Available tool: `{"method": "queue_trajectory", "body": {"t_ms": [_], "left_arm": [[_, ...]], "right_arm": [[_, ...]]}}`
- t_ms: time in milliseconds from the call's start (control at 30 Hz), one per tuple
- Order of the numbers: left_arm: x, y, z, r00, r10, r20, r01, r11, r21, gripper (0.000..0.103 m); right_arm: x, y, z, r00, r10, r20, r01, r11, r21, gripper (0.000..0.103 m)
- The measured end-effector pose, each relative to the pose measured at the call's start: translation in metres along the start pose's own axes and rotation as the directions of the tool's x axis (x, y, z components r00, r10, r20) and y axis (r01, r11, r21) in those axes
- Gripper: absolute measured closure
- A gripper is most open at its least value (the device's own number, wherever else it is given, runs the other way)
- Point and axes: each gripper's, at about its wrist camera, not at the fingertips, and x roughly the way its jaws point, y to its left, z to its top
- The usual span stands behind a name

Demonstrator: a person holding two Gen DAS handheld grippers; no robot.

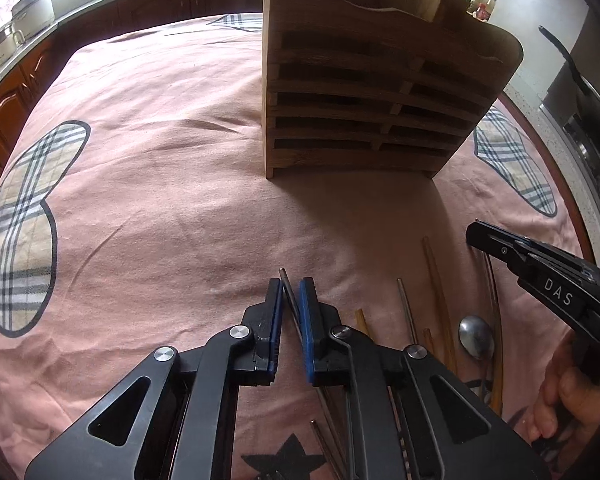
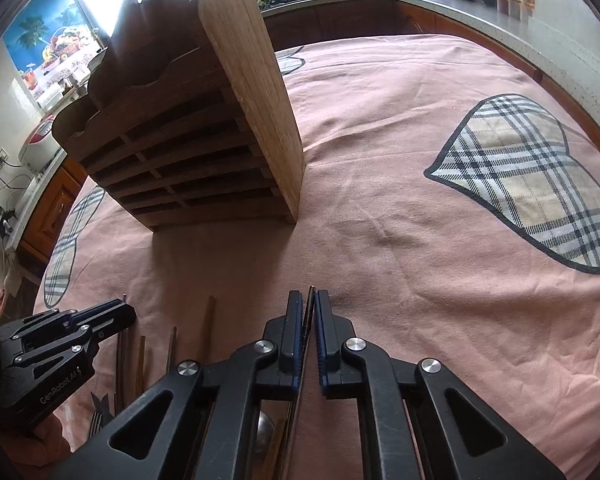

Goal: Organize utensils
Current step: 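Carry the chopsticks in both tools over the wooden holder and lower them in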

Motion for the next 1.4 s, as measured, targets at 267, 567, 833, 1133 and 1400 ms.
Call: {"method": "queue_trajectory", "body": {"t_ms": [267,567,833,1133,1400], "left_arm": [[-0.045,0.009,-0.003,0.994,-0.084,0.073,0.087,0.996,-0.033,0.096],[-0.118,0.017,-0.029,0.966,-0.169,0.195,0.184,0.981,-0.060,0.097],[-0.164,0.020,-0.054,0.935,-0.218,0.281,0.242,0.969,-0.055,0.098],[-0.197,0.017,-0.074,0.903,-0.236,0.358,0.263,0.965,-0.026,0.099],[-0.217,0.014,-0.075,0.877,-0.235,0.420,0.259,0.966,0.000,0.100]], "right_arm": [[-0.045,-0.007,-0.001,0.992,0.116,0.051,-0.118,0.992,0.032,0.099],[-0.109,0.016,-0.007,0.971,0.182,0.153,-0.181,0.983,-0.018,0.099],[-0.144,0.030,-0.016,0.953,0.212,0.217,-0.203,0.977,-0.063,0.099],[-0.183,0.033,-0.025,0.926,0.230,0.300,-0.212,0.973,-0.091,0.099],[-0.211,0.036,-0.020,0.896,0.231,0.379,-0.201,0.972,-0.118,0.099]]}}
